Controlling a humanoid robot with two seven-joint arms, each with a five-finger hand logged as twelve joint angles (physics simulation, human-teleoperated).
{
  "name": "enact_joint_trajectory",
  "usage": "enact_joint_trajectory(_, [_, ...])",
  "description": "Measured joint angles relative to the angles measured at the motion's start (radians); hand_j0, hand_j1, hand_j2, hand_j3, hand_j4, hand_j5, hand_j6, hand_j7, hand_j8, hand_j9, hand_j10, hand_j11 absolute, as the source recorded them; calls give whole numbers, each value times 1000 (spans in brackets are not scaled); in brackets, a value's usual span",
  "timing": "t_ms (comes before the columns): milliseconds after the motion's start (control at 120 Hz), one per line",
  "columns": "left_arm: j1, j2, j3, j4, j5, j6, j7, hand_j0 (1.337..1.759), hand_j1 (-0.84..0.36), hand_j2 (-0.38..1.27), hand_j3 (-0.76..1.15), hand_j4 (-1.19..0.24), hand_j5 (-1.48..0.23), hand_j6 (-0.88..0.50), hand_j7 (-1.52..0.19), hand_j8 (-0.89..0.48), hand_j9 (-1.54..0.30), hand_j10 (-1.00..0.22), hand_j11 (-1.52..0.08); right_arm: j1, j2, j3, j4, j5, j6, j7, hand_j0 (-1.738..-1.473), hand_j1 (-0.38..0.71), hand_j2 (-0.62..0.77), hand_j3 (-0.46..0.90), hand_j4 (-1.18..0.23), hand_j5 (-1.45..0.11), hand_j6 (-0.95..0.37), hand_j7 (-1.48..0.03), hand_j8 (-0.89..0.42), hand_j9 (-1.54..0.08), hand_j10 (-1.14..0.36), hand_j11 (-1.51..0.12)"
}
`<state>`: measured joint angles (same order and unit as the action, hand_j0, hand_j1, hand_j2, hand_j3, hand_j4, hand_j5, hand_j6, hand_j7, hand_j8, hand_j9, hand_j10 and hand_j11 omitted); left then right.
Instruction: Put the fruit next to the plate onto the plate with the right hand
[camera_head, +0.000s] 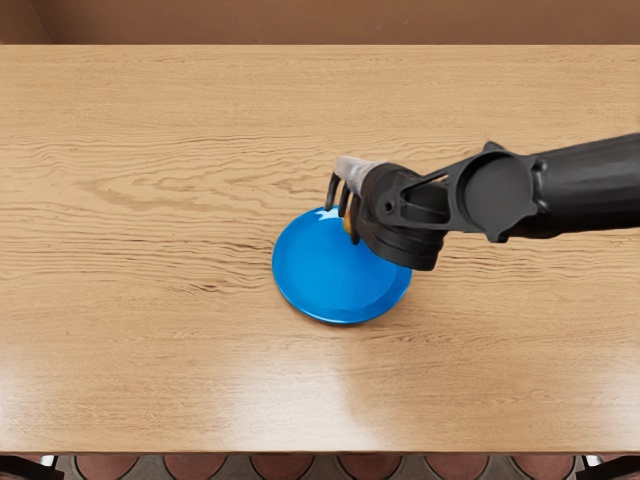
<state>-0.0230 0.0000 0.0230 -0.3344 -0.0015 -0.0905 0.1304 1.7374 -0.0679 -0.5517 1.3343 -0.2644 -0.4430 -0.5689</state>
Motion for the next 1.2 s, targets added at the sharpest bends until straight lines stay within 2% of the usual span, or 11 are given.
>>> enact_joint_trajectory(467, [0,0,0,0,0,0,0,1658,349,0,0,0,0,0,0,0,0,0,0,-66,6,-4,5,-3,-5,1,-1656,306,449,0,-727,-988,-740,-963,-474,-968,-544,-970])
enact_joint_trajectory(550, [0,0,0,0,0,0,0,1658,349,0,0,0,0,0,0,0,0,0,0,-70,4,16,3,-3,-7,1,-1657,103,301,0,-498,-675,-506,-659,-329,-662,-376,-663])
enact_joint_trajectory(625, [0,0,0,0,0,0,0,1658,349,0,0,0,0,0,0,0,0,0,0,-67,-1,31,4,-3,3,0,-1657,-30,208,0,-350,-475,-356,-463,-234,-465,-266,-466])
enact_joint_trajectory(725, [0,0,0,0,0,0,0,1658,349,0,0,0,0,0,0,0,0,0,0,-47,-80,68,48,-2,75,0,-1658,-145,126,0,-222,-300,-226,-293,-151,-294,-170,-295])
enact_joint_trajectory(825, [0,0,0,0,0,0,0,1658,349,0,0,0,0,0,0,0,0,0,0,-32,-211,137,94,-7,250,5,-1658,-215,76,0,-144,-194,-147,-190,-101,-191,-113,-191])
enact_joint_trajectory(883, [0,0,0,0,0,0,0,1658,349,0,0,0,0,0,0,0,0,0,0,-31,-285,173,106,-9,386,37,-1658,-242,56,0,-114,-153,-116,-150,-81,-151,-90,-151])
enact_joint_trajectory(1058, [0,0,0,0,0,0,0,1658,349,0,0,0,0,0,0,0,0,0,0,-53,-520,243,119,-22,754,180,-1658,-288,21,0,-62,-82,-63,-80,-48,-81,-51,-81])
enact_joint_trajectory(1200, [3,0,0,0,0,0,0,1658,349,0,0,0,0,0,0,0,0,0,0,-75,-735,323,113,-51,968,243,-1658,-306,9,0,-43,-55,-44,-54,-36,-55,-37,-55])
